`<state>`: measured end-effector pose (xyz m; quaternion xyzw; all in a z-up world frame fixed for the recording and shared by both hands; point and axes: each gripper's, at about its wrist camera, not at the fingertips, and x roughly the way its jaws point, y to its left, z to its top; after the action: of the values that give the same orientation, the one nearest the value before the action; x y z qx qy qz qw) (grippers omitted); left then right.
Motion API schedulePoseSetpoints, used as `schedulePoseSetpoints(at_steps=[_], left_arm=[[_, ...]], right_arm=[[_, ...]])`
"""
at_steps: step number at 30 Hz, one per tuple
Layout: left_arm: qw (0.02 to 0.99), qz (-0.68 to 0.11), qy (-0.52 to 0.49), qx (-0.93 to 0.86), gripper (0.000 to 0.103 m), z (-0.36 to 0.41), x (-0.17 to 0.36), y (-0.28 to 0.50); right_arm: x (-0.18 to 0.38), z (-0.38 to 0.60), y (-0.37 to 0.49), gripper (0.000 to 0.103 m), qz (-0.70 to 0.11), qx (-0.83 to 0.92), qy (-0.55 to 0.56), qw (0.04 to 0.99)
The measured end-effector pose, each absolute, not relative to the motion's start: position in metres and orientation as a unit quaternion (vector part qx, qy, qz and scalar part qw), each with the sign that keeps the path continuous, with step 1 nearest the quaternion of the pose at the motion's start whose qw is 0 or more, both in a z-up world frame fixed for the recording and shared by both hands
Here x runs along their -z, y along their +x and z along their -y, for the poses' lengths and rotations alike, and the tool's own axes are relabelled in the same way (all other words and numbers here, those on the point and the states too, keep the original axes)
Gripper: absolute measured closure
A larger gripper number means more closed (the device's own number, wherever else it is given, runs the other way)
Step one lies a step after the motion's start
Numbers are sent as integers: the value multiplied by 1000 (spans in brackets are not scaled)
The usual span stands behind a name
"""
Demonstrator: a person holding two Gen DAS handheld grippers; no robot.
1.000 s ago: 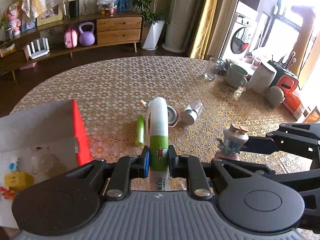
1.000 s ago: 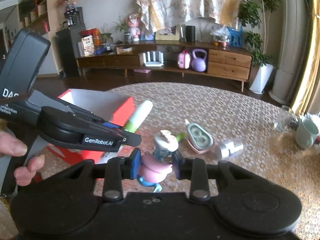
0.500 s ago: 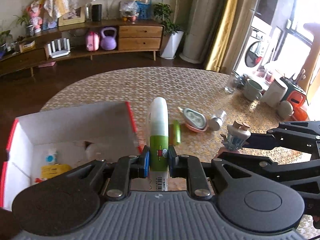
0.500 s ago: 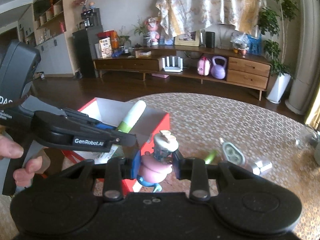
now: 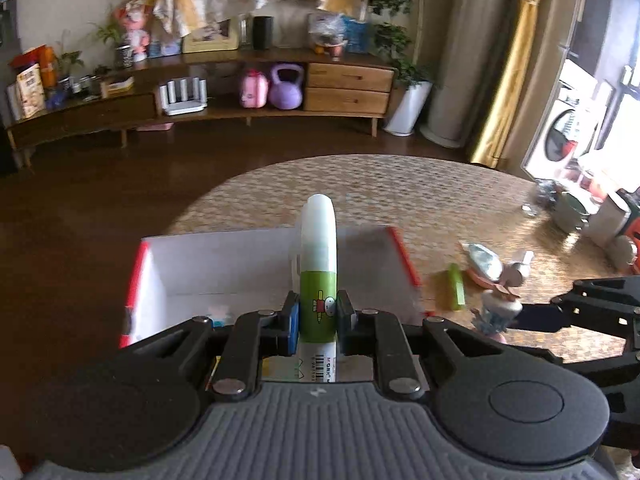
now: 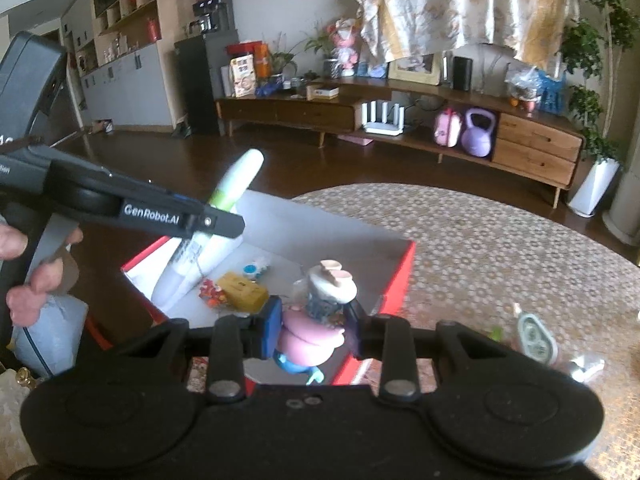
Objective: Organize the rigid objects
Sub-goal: 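Lift both held items and carry them over the red box, then lower both items into the box and open both tools to release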
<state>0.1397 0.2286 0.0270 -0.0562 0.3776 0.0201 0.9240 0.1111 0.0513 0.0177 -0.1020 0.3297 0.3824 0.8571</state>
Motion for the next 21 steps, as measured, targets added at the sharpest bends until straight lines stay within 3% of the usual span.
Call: schedulePoseSetpoints(at_steps=[21], left_arm=[[886, -454, -20, -91, 86, -293, 53, 171]], right_arm=[[39, -135, 128, 71, -409, -400, -126, 811]])
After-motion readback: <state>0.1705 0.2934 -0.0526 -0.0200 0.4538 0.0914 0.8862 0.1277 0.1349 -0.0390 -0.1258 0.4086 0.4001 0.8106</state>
